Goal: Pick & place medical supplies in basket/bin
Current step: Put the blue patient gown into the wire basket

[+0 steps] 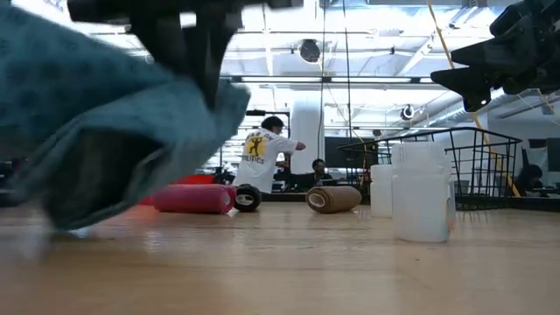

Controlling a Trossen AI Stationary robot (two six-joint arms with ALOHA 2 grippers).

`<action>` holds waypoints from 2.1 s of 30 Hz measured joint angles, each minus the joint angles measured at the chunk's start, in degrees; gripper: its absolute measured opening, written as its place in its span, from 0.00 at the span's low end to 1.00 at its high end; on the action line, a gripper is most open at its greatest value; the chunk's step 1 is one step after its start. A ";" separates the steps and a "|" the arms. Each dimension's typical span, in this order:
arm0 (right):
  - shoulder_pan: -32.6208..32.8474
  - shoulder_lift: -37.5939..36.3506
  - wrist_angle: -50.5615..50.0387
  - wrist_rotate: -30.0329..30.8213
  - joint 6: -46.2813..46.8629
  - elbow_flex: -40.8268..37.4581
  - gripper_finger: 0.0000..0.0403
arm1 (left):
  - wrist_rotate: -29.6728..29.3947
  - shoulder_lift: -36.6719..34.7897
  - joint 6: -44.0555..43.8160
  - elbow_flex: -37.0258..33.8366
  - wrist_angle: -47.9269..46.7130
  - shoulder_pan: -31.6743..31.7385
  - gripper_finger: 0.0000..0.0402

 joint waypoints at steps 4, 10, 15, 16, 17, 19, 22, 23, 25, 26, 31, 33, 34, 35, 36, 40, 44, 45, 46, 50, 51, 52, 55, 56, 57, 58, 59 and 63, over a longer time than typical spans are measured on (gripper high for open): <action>0.00 0.04 -0.10 0.00 0.00 -0.02 0.56 | -8.15 -4.49 0.44 -0.20 1.16 -2.25 0.12; 0.00 0.01 0.00 0.01 0.00 -0.02 0.56 | -24.39 -10.47 15.00 0.07 3.61 -6.34 0.12; 0.01 0.01 0.00 0.00 0.00 -0.02 0.56 | -34.51 -13.39 33.22 0.07 7.77 -10.33 0.12; 0.00 0.01 0.01 0.00 0.01 0.00 0.56 | -35.80 -13.74 34.40 0.07 7.99 -10.99 0.12; 0.01 0.01 0.03 0.00 0.01 0.00 0.56 | -37.08 -13.92 35.35 0.09 8.06 -11.35 0.12; 0.02 0.03 -0.02 0.00 0.00 -0.02 0.56 | -38.99 -14.14 36.99 0.09 7.45 -11.84 0.12; 0.00 0.01 -0.02 0.00 0.01 0.00 0.56 | -39.56 -14.74 37.96 0.07 8.61 -11.94 0.12; 0.02 0.01 -0.01 0.00 0.01 -0.02 0.56 | -39.10 -14.85 39.16 0.07 10.49 -11.70 0.12; 0.02 0.01 0.01 0.00 0.01 0.00 0.56 | -35.95 -14.87 44.61 0.09 17.08 -11.10 0.12; -0.01 0.01 0.00 0.00 0.00 0.00 0.56 | -33.43 -14.80 48.27 0.09 21.31 -10.52 0.12; 0.02 0.01 -0.02 0.00 0.00 -0.01 0.56 | -20.05 -13.79 72.83 -0.08 46.34 -7.54 0.12; 0.02 0.01 0.00 0.00 0.01 0.01 0.56 | -14.55 -13.44 81.32 -1.03 55.30 -6.18 0.12; 0.00 0.01 0.00 -0.02 0.01 -0.02 0.56 | -11.79 -13.40 84.92 -1.55 58.77 -5.67 0.12; 0.02 0.02 -0.03 0.02 -0.01 -0.02 0.56 | -9.35 -13.37 87.69 -2.17 61.36 -5.01 0.12; 0.02 -0.01 -0.06 -0.02 0.01 0.00 0.56 | -7.61 -13.37 89.85 -2.93 63.43 -4.30 0.12; 0.01 0.01 0.04 -0.02 0.01 0.00 0.56 | -2.67 -13.61 93.87 -8.00 71.24 -0.96 0.12; 0.02 0.03 0.05 -0.01 0.01 0.00 0.56 | 5.32 -14.47 95.93 -15.79 82.93 2.78 0.12; 0.01 0.00 0.04 -0.01 0.01 -0.02 0.56 | 7.36 -14.86 95.89 -17.73 85.68 3.81 0.12; 0.00 0.01 0.02 -0.01 0.01 -0.01 0.56 | 8.93 -15.45 95.57 -19.59 88.47 4.75 0.12; 0.02 0.05 0.00 -0.02 0.01 -0.01 0.56 | 13.71 -19.63 94.41 -28.37 95.55 9.19 0.12; 0.02 0.04 0.17 -0.04 0.01 -0.02 0.56 | 14.90 -21.43 94.46 -30.76 96.74 10.27 0.12; 0.01 -0.01 0.34 -0.02 0.01 -0.02 0.56 | 15.29 -23.44 94.62 -33.15 97.31 11.19 0.12; 0.02 0.05 0.85 -0.04 0.01 -0.02 0.56 | 17.48 -30.07 96.26 -40.45 103.85 13.97 0.12; 0.02 0.15 1.33 -0.04 0.02 -0.02 0.56 | 18.21 -32.32 96.73 -43.09 105.25 14.87 0.12; -0.01 0.17 1.42 -0.05 0.01 -0.01 0.56 | 18.72 -34.31 97.16 -45.70 107.58 15.75 0.12; 0.02 0.20 1.40 -0.09 0.01 -0.02 0.56 | 19.78 -36.17 97.57 -48.50 109.87 16.58 0.12; 0.02 0.35 1.78 -0.13 0.02 -0.01 0.56 | 20.71 -37.92 97.72 -51.34 111.24 17.34 0.12; 0.01 0.59 2.23 -0.15 1.53 0.00 0.56 | 24.29 -43.81 98.67 -61.99 121.11 19.65 0.12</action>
